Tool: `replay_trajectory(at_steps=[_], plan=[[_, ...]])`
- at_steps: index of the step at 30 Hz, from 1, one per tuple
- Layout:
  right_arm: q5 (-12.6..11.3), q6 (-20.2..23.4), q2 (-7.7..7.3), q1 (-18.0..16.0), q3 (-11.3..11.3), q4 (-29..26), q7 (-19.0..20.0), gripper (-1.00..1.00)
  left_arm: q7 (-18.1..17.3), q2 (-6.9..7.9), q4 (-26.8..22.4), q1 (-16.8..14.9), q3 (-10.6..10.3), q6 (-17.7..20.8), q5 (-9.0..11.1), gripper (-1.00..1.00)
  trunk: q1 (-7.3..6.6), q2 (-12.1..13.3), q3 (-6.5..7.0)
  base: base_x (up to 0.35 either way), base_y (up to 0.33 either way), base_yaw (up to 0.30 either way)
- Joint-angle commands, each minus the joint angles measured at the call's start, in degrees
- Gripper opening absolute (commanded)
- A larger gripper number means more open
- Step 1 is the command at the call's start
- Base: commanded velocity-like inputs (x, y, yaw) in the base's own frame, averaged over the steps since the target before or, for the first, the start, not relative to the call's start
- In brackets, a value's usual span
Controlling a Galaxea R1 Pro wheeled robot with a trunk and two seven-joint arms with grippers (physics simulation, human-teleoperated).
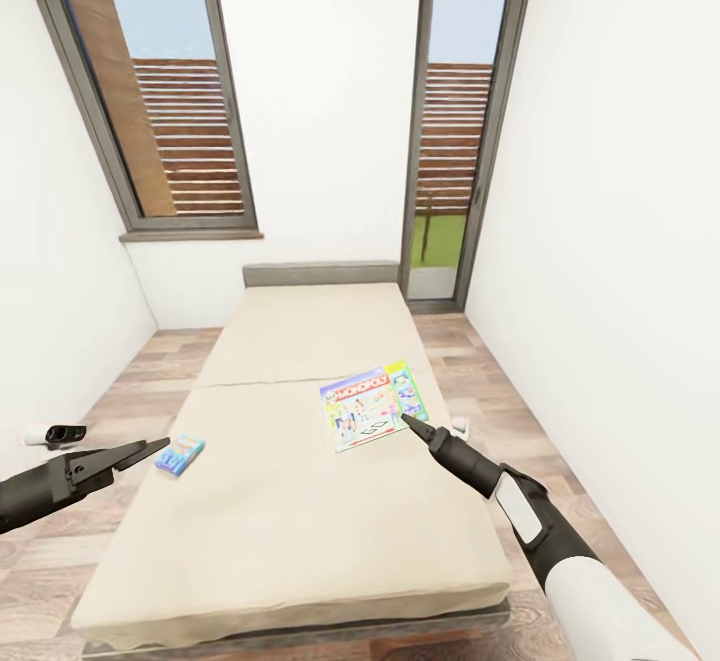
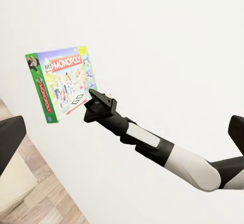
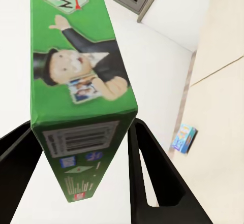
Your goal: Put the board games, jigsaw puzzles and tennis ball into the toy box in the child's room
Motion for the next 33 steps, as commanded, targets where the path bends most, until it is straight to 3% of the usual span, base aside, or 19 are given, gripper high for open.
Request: replay_trajectory(at_steps=[1,17,33], plan=[[-0.35,0.45,0.02,-0.05,-0.05,0.02,0.08,-1.0,-0.25,0.01,-0.01,-0.05,-0.02,0.61,-0.08,1.0,0.04,-0.12,-0.02,0.0,0.0,0.062],[-0.35,0.48,-0.03,-0.05,-0.06,0.02,0.04,-1.0,-0.25,-0.07,-0.01,-0.05,-0.15,0.54,-0.08,1.0,0.04,-0.12,0.65,0.0,0.0,0.023],[-0.44,0.53,0.05,-0.05,0.03,-0.06,-3.65,-1.0,-0.25,-0.08,-0.01,-0.05,-0.08,0.52,-0.08,1.0,0.04,-0.12,0.65,-0.032,0.0,0.0]])
